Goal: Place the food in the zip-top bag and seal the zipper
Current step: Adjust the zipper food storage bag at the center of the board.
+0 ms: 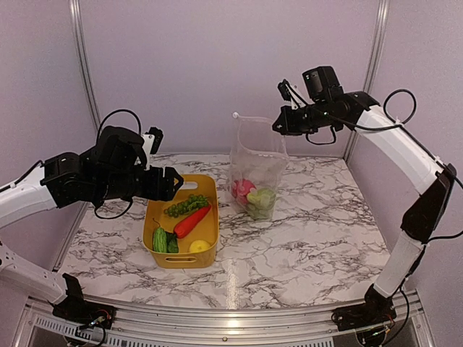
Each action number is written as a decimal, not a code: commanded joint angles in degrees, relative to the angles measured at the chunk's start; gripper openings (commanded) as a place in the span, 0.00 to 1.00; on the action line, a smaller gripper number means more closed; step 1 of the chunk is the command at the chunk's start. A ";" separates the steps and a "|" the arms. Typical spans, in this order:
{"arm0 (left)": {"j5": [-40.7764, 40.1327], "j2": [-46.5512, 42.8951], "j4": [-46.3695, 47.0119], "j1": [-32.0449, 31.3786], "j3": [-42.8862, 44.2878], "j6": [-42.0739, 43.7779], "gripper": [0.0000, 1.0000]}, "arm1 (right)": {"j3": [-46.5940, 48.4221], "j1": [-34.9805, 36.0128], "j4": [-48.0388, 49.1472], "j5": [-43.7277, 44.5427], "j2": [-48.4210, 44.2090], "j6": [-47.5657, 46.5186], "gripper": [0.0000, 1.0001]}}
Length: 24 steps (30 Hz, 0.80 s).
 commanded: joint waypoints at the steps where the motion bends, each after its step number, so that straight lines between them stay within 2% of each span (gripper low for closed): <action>1: -1.77 1.39 -4.99 0.50 0.35 -2.19 0.82 | 0.29 -4.10 3.65 0.62 0.64 0.56 0.00; 5: 0.30 2.55 -6.43 0.82 0.32 -4.43 0.81 | 4.79 -7.23 2.70 -1.36 3.33 0.56 0.00; 9: 0.46 2.15 -7.52 1.18 -1.92 -4.25 0.81 | 6.45 -8.91 1.67 1.25 3.30 -0.26 0.00; 16: 5.14 5.71 -8.34 3.27 -3.88 0.32 0.79 | -0.16 -13.78 1.54 3.38 -3.30 -1.13 0.00; 24: 9.59 16.49 -9.55 4.22 -1.17 4.27 0.75 | -7.90 -16.60 2.15 2.04 -8.71 -0.71 0.00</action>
